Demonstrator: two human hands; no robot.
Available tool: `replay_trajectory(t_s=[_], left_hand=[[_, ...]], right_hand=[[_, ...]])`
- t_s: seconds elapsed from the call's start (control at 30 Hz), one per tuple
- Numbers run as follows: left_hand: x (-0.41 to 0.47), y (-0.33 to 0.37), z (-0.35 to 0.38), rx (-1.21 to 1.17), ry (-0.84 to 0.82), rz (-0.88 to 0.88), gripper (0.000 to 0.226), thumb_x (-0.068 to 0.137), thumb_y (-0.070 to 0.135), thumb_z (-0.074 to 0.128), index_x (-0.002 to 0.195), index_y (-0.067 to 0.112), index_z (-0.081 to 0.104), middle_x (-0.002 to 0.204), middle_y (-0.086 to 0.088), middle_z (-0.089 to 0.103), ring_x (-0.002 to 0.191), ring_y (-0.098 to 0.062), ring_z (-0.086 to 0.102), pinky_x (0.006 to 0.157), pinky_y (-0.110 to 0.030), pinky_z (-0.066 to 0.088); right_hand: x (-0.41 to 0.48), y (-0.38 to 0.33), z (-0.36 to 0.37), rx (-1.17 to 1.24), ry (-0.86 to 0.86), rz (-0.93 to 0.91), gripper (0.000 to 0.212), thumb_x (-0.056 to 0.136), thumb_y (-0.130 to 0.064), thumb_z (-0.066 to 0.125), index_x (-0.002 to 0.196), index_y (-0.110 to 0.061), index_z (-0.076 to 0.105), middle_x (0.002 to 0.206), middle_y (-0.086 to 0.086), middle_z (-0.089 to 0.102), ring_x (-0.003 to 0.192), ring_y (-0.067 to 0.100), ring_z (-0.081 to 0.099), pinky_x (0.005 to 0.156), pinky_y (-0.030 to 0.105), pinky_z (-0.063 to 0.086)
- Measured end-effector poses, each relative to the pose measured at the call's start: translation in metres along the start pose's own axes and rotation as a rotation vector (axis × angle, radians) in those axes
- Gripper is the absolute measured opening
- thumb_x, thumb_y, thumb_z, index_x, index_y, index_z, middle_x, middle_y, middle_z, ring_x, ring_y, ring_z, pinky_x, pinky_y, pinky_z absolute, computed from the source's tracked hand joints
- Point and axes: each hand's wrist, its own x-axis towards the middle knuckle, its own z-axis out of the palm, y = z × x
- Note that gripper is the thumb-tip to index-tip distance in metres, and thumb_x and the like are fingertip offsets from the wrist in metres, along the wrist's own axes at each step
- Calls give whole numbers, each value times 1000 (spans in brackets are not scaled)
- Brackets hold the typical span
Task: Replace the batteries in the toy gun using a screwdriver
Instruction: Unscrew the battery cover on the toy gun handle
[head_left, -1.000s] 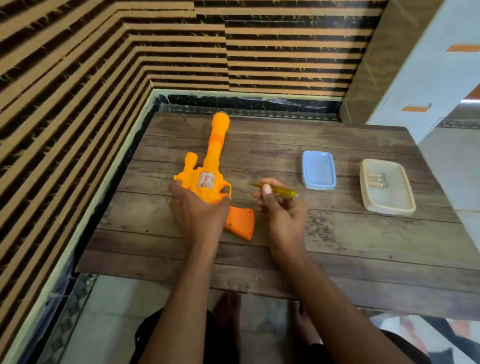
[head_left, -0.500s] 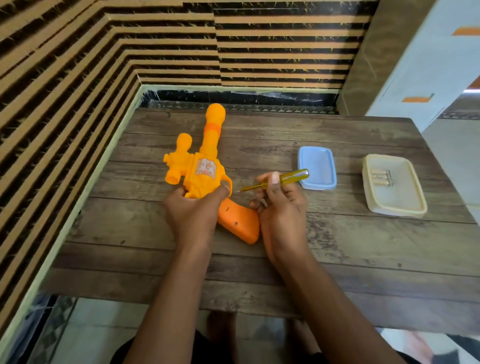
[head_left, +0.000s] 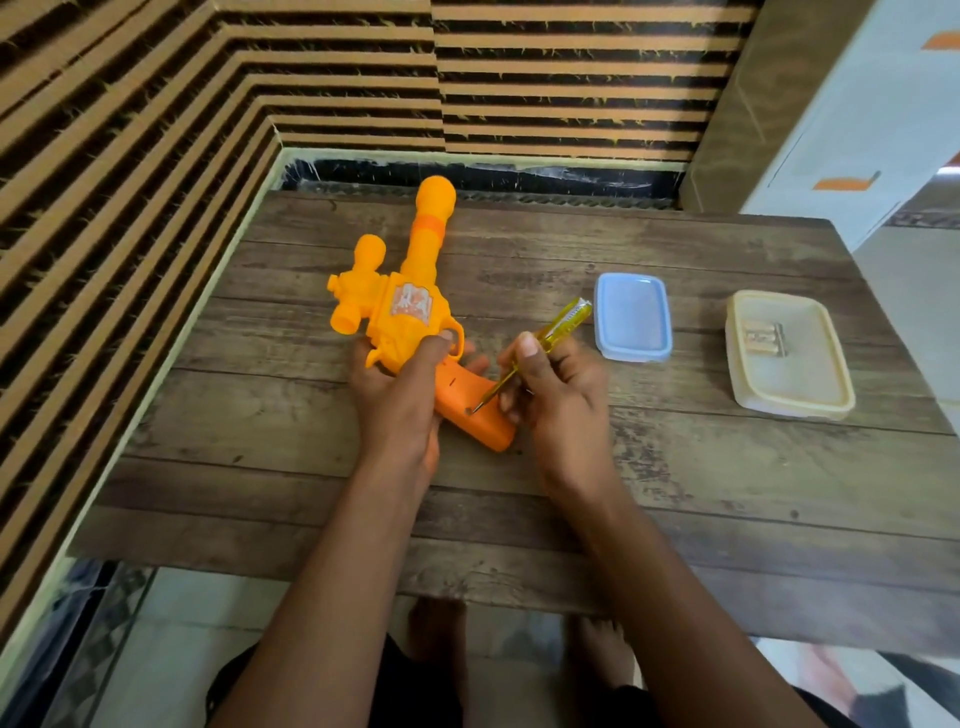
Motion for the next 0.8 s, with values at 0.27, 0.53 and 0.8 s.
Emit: replay_trajectory(t_s=[0.27,0.53,0.8], left_hand=[[7,-6,0,63,21,11,15,87,-2,75,100,4,72,92,-18,76,74,-25,75,63,-41,63],[8,-4,0,107,26,-2,7,85,0,77,90,4,73,82,-11,77,68,-21,75,60,-34,60],[3,2,0,74,16,-34,9,87,-2,75,91,5,72,72,-3,78,62,-14,75,53,-28,58]], right_hand=[[-2,1,-1,-50,-64,-74,27,99,-27,55,95,-2,64,72,3,69,59,12,58,58,29,48],[3,0,-3,-299,-124,-194,20,101,-32,57,96,-14,63,89,15,70,73,25,65,70,51,55],[0,-12,-6,-418,-135,-337,23,92,-14,74,113,-16,64,84,9,63,71,26,59,66,52,50]])
